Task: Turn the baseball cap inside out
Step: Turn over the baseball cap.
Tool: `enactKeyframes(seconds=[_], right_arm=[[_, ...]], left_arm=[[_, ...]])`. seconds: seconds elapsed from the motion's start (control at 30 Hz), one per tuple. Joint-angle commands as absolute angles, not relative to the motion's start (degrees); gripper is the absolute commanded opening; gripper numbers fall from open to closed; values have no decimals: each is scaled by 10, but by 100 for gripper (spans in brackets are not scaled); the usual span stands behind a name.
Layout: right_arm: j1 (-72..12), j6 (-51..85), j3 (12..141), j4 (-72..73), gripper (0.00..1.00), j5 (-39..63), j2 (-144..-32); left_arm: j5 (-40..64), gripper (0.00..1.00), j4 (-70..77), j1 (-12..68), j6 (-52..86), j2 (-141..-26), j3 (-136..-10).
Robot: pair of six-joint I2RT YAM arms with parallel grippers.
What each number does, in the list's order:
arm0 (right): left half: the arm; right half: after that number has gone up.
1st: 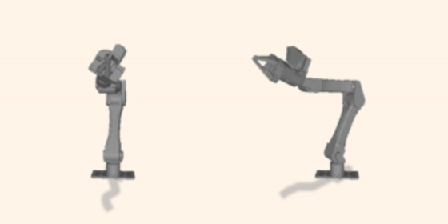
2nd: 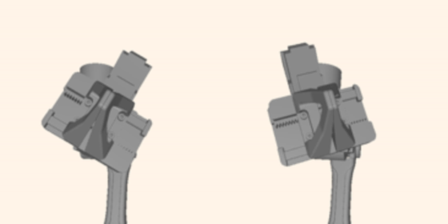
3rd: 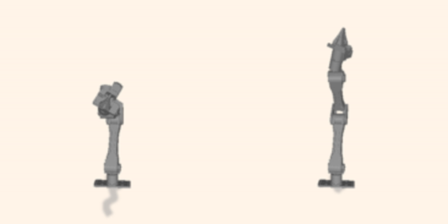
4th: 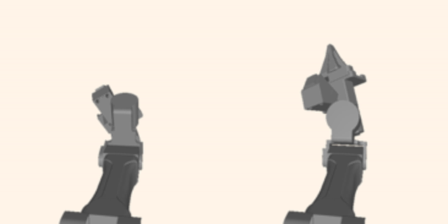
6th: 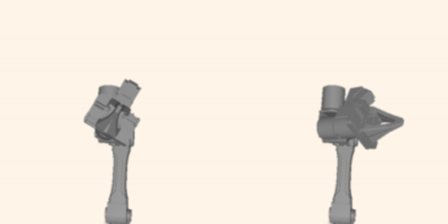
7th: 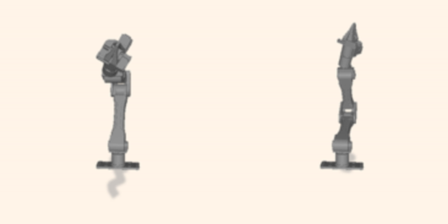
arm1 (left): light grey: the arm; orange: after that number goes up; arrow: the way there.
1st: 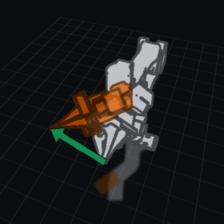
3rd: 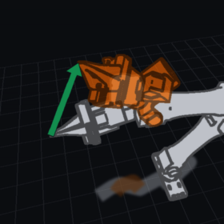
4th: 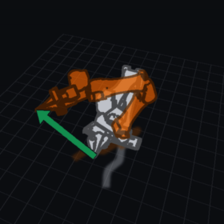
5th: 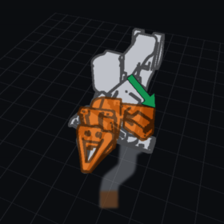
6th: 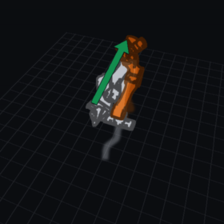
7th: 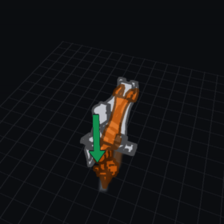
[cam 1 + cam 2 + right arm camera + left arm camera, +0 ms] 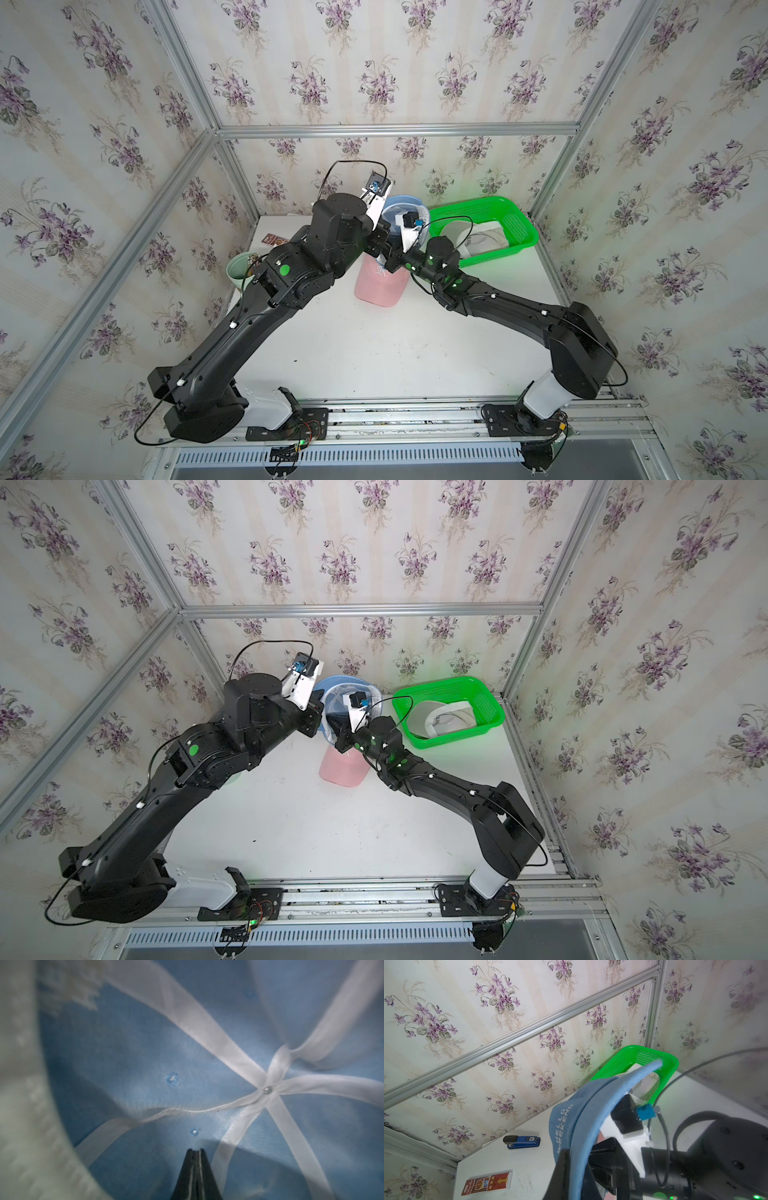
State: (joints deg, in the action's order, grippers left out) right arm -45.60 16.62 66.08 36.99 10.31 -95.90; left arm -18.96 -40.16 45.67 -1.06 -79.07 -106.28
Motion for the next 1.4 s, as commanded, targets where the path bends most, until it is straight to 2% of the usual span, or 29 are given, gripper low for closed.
enactKeyframes(seconds=[0.0,0.13,0.37,0.57,0.83,1.37], right_arm=[[-458,188,696,412,0,150,-994],[-466,183,731,394,0,158,-1018],[-470,150,610,429,1,49,-907],[-470,110,592,453,0,-11,-881],[-470,92,612,517,0,-41,-916],[-470,87,781,467,0,-81,-1046]], left_arm=[[-158,0,-405,455,26,-791,-1065],[-162,0,-401,444,41,-786,-1047],[-180,0,-405,406,43,-770,-1033],[-159,0,-413,399,62,-770,-1035],[-123,0,-411,385,110,-755,-1001],[-50,0,-400,369,155,-725,-964]])
